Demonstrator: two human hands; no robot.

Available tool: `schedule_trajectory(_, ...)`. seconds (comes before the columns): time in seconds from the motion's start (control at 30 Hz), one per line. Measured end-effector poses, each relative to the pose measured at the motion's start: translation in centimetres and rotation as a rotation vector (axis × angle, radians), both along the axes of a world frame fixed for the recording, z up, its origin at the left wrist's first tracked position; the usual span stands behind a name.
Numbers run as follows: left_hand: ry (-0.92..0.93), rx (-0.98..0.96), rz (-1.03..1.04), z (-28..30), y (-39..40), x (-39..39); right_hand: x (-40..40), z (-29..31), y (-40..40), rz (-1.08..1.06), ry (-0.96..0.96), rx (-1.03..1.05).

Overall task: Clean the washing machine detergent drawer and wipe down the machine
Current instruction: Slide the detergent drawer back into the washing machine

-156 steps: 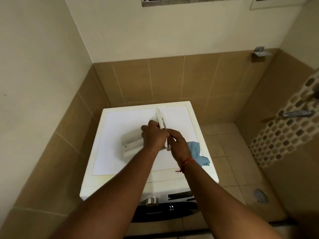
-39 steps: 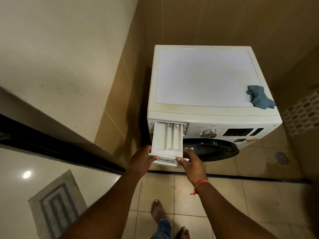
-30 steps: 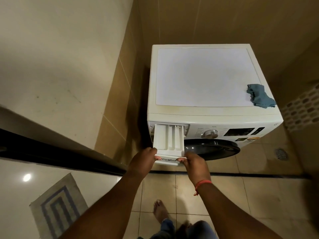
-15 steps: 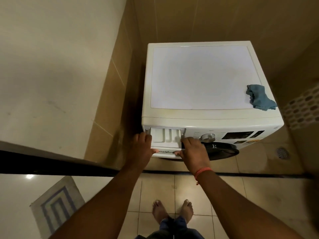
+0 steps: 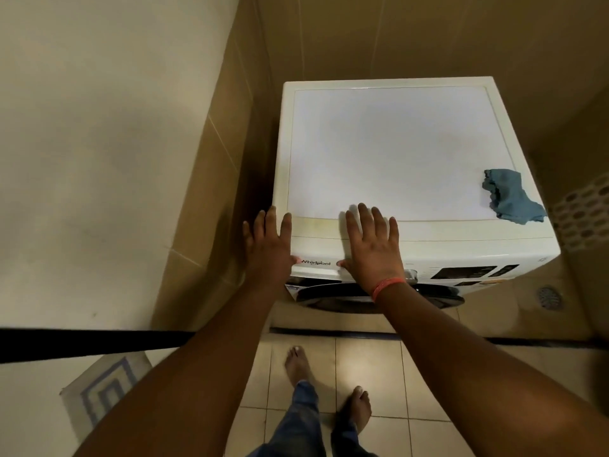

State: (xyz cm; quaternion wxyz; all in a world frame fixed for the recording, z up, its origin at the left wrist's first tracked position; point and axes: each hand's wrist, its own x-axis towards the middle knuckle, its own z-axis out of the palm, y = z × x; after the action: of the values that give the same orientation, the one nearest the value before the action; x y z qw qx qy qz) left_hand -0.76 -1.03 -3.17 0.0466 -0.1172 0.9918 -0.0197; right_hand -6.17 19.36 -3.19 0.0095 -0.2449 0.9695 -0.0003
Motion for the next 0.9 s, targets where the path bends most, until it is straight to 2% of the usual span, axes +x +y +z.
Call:
schedule_trajectory(0.13,-0.032,0.020,-0.076,-0.2,-1.7,-1.2,-0.8,-0.1,-0.5,-0.011,-0.026,0.036)
schedule_trajectory(0.2,0.046,0.110,-0.066,-0.4,-1.9,-0.6,-0.1,0.0,-0.7,-0.044,-0.018,-0.014)
schedule_trajectory(0.3,0.227,0.331,0.009,-1.5,-0.6,1.6,2.8,0.3,-1.5,-0.111,0.027,-0.197)
schedule_trajectory(0.37,0.369,0.642,0.282,-2.4,0.8,2.9,5.6,0.0,-2.4,-0.213,0.011,-0.364)
schedule_trajectory(0.4,0.425,0.867,0.512,-2.6,1.4,3.2,7.0,-0.1,-2.9,-0.309,-0.050,-0.480)
schedule_trajectory(0.43,0.449,1.133,0.789,-2.4,2.1,3.4,8.0,0.0,-3.6,-0.441,-0.165,-0.639)
schedule_trajectory(0.5,0.356,1.606,1.251,-2.6,2.9,3.3,8.7,-0.5,-5.0,-0.825,-0.508,-1.049)
schedule_trajectory(0.57,0.241,1.882,1.415,-2.9,3.1,3.0,8.0,-1.4,-6.1,-1.208,-0.849,-1.428)
schedule_trajectory(0.63,0.243,2.068,1.440,-3.1,3.0,2.4,6.8,-2.4,-6.9,-1.353,-1.031,-1.726)
schedule_trajectory(0.77,0.273,2.206,1.468,-2.3,2.9,0.7,5.2,-3.1,-7.9,-1.449,-1.033,-2.002)
schedule_trajectory(0.9,0.236,2.176,1.457,-2.4,3.2,1.0,5.6,-3.0,-8.0,-1.415,-1.047,-2.035)
